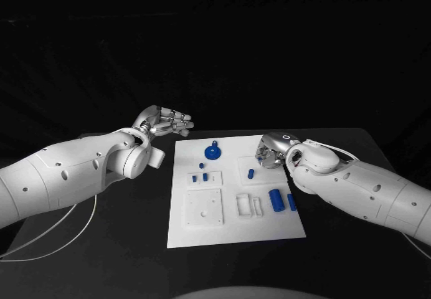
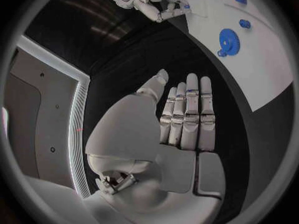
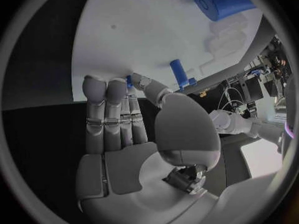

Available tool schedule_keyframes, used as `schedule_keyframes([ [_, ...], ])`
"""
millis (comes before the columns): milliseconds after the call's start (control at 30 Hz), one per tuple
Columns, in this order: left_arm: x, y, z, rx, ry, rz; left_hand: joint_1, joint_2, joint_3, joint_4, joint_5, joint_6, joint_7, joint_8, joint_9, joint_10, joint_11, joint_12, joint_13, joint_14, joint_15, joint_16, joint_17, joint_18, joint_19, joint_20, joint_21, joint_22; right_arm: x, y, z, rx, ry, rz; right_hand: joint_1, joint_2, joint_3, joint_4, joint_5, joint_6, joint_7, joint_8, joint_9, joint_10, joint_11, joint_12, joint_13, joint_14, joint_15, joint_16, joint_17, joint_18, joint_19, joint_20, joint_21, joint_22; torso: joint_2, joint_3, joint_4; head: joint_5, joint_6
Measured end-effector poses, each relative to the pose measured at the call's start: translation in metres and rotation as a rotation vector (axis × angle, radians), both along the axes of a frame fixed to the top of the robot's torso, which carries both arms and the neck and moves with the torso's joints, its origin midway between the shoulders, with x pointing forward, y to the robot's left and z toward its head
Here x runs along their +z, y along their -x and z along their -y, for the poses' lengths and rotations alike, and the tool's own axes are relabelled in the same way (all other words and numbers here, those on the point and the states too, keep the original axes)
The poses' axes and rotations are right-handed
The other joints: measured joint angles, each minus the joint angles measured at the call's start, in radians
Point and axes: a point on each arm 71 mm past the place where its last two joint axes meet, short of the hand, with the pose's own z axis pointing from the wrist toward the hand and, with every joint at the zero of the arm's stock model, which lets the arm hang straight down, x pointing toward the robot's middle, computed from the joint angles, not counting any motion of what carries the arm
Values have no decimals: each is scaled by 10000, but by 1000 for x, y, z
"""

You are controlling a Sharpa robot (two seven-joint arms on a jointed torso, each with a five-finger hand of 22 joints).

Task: Assemble the parts on the task board

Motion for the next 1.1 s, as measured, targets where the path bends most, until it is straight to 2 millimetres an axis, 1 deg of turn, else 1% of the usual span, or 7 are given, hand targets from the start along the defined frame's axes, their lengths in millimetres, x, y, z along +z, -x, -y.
schedule_keyframes([
  [167,0,-1,-1,30,-7,-3,0,0,0,0,0,0,0,0,0,0,0,0,0,0,0,0,0,0,0,0,0,0,0,2,0,-30,-14,150,0,-1,46,-37,0,39,-39,0,81,66,-4,-37,1,28,-28,0,0,-17,22,-22,-50,165,-1,5,0,2,4],
  [200,0,-1,-2,39,-9,-3,0,0,0,0,0,0,0,0,0,0,0,0,0,0,0,0,0,0,0,0,0,0,0,3,1,-36,-26,176,0,-1,60,-23,0,39,-39,0,113,83,-19,-41,1,28,-27,0,-7,-60,41,-41,-50,218,-1,6,-1,6,5],
  [367,0,-2,-4,110,-34,-1,0,0,0,0,0,0,0,0,0,0,0,0,0,0,0,0,-1,0,0,0,0,-25,4,6,2,-28,-219,393,-1,-2,86,2,0,38,-39,-1,147,102,-37,10,6,28,-26,0,-15,-46,54,-54,-107,362,-7,6,-5,30,13],
  [667,-1,-4,-6,167,-49,-4,0,0,1,1,0,0,0,0,0,-37,37,0,0,0,0,0,-1,0,0,0,0,-70,29,5,4,-93,-1031,991,-2,-3,85,2,-1,37,-39,-16,194,100,-37,20,16,-9,-61,-1,-41,-15,54,-53,-203,564,-11,2,-12,29,61],
  [767,-1,-4,-7,189,-52,-7,0,0,1,1,0,0,0,0,0,-37,37,0,0,0,0,0,-2,0,0,0,0,-70,38,6,3,-50,-1327,1143,-2,-3,85,2,-109,36,-39,-17,194,100,-37,20,16,-9,-61,-2,-41,-8,54,-53,-241,614,-13,1,-15,53,95],
  [933,-1,-5,-8,238,-56,-10,0,0,1,1,0,0,0,0,0,-37,37,0,0,0,0,0,-2,0,0,0,0,-70,50,13,-6,258,-1785,1272,-3,-3,85,2,-117,35,-38,-19,193,98,-36,19,16,-9,-61,39,-41,1,55,-52,-284,679,-20,-9,-23,94,126],
  [1100,-2,-7,-7,273,-52,-10,0,0,1,1,0,0,0,0,0,-36,37,0,0,0,0,0,-2,0,0,0,0,-69,60,24,-24,800,-2237,1293,-3,-4,84,2,-118,33,-37,-25,192,96,-36,19,15,-9,-60,39,-41,5,55,-52,-316,714,-29,-12,-22,158,149],
])
